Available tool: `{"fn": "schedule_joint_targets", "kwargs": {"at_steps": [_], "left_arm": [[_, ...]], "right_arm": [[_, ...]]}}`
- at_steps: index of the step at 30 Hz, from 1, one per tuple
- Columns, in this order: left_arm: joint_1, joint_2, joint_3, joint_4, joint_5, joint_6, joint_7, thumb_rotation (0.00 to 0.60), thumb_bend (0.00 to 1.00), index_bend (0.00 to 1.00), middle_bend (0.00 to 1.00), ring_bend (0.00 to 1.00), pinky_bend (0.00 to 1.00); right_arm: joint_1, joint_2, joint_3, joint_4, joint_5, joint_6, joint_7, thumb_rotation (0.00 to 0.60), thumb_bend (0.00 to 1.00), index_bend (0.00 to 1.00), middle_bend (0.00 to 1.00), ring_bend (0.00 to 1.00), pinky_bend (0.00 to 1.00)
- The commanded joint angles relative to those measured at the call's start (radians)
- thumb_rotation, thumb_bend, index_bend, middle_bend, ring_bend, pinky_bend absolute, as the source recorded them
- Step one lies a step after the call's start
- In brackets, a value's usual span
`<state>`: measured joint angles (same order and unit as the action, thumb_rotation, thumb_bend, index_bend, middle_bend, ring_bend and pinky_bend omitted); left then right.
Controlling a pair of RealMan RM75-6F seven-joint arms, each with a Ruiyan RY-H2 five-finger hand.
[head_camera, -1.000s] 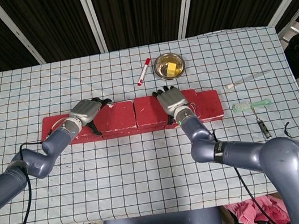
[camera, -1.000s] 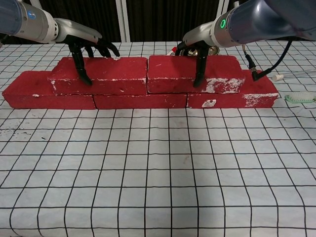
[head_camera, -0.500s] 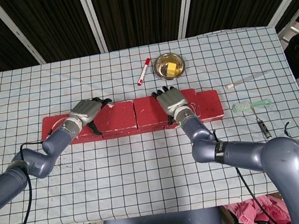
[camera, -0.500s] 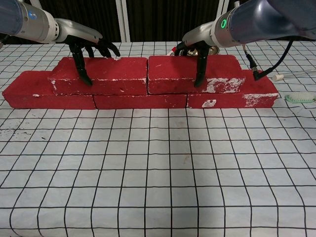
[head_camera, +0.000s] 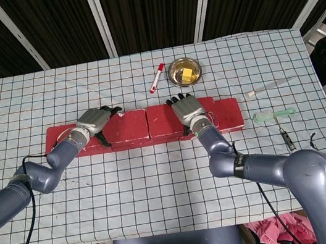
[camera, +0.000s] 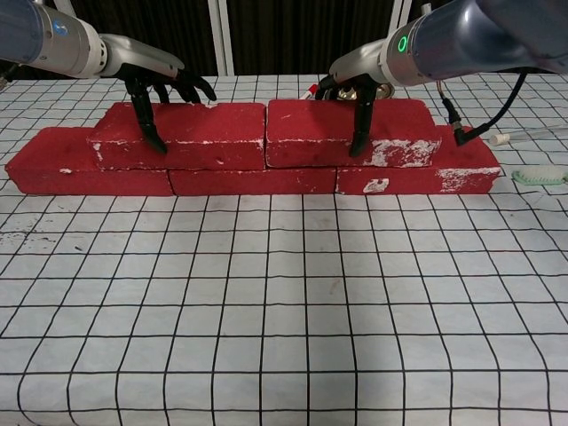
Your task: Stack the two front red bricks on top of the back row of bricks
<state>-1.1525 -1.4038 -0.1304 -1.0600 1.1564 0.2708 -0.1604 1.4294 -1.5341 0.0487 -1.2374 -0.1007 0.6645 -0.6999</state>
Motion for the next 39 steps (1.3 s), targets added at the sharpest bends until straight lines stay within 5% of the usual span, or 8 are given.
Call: {"fn": "schedule_joint_targets", "kwargs": {"at_steps": [1,39], "left_arm": [[0.000,0.002,0.000,-0.002,-0.003,0.001,0.002,0.600,0.00,0.06,0.15,0.05,0.20],[-0.004,0.012,-0.001,-0.017,-0.035,-0.003,0.011,0.600,0.00,0.05,0.12,0.02,0.17]], "right_arm": [[0.000,-0.001,0.000,-0.001,0.000,0.002,-0.001,0.600,0.00,0.06,0.06,0.01,0.12],[-0.002,0.000,0.009,-0.011,0.005,0.023,-0.023,0.600,0.00,0.05,0.04,0.00,0.12]]}}
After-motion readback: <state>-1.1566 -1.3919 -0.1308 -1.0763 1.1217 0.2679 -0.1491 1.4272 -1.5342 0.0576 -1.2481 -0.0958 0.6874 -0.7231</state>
